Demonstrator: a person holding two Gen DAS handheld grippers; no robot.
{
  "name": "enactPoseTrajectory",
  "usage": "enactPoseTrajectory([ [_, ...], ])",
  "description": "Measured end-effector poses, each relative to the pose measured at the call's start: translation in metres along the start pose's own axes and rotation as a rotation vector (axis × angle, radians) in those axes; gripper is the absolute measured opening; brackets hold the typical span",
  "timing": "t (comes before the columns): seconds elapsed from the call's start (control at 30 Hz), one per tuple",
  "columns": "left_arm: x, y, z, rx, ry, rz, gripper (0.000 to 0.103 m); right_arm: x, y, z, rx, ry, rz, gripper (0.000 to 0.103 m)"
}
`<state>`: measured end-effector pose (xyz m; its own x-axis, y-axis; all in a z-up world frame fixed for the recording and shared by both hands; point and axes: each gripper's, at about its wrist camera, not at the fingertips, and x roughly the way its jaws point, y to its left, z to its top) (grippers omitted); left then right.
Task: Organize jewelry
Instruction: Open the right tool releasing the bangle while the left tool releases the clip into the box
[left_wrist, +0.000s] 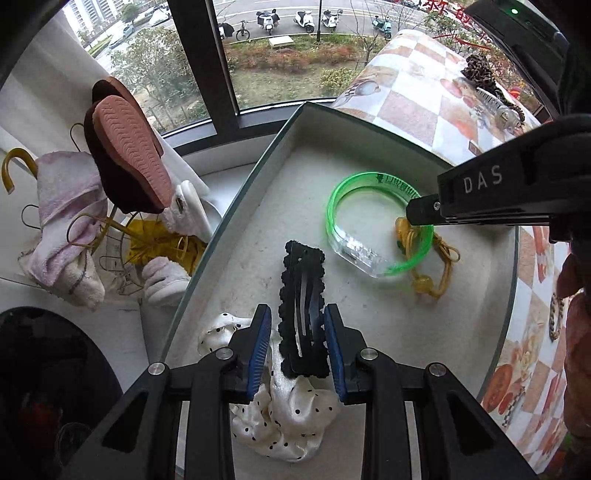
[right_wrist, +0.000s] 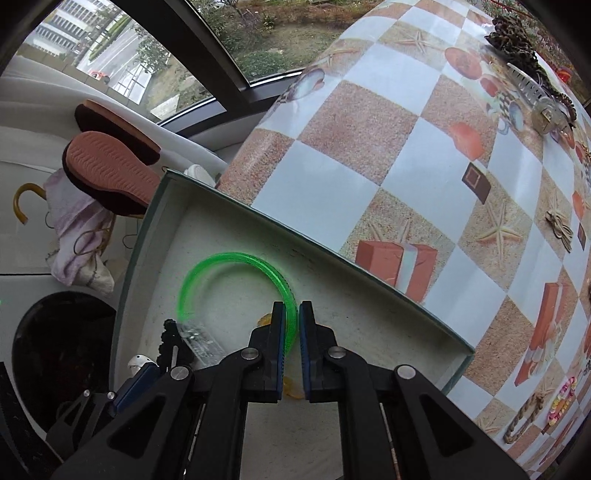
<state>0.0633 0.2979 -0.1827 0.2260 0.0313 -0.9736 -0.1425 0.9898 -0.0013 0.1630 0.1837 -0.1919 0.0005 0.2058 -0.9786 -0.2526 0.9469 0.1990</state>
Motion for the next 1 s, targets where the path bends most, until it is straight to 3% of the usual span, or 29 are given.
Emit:
enactPoseTrajectory([
  [0.17,-0.002,-0.003,0.000,0.013,0.004,0.017,0.034,-0.001,-0.005,-0.001,0.004,0.016,0.020,0.015],
  [0.23,-0.004,-0.004,0.000,0.013,0.003,0.023,0.034,-0.007,-0.007,-0.003,0.007,0.014,0.033,0.022],
  [0.3,-0.006,-0.005,0.001,0.013,0.004,0.028,0.034,-0.015,-0.010,-0.005,0.007,0.001,0.047,0.040],
  [0.43,-0.012,-0.007,0.000,0.015,0.002,0.034,0.034,-0.033,-0.011,-0.009,0.009,-0.029,0.076,0.044],
  [0.57,-0.019,-0.010,0.001,0.019,-0.010,0.045,0.034,-0.053,-0.018,-0.014,0.030,-0.066,0.094,0.053],
  [0.6,-0.021,-0.010,0.001,0.019,-0.012,0.046,0.037,-0.059,-0.021,-0.017,0.035,-0.076,0.094,0.055],
  [0.67,-0.027,-0.011,0.001,0.015,-0.033,0.057,0.088,-0.066,-0.026,-0.022,0.040,-0.087,0.092,0.057],
  [0.73,-0.035,-0.013,0.001,0.025,-0.066,0.066,0.090,-0.075,-0.034,-0.030,0.045,-0.094,0.086,0.059],
  [1.0,-0.049,-0.030,-0.001,0.072,-0.050,0.054,0.090,-0.095,-0.071,-0.066,0.096,-0.101,0.059,0.060],
])
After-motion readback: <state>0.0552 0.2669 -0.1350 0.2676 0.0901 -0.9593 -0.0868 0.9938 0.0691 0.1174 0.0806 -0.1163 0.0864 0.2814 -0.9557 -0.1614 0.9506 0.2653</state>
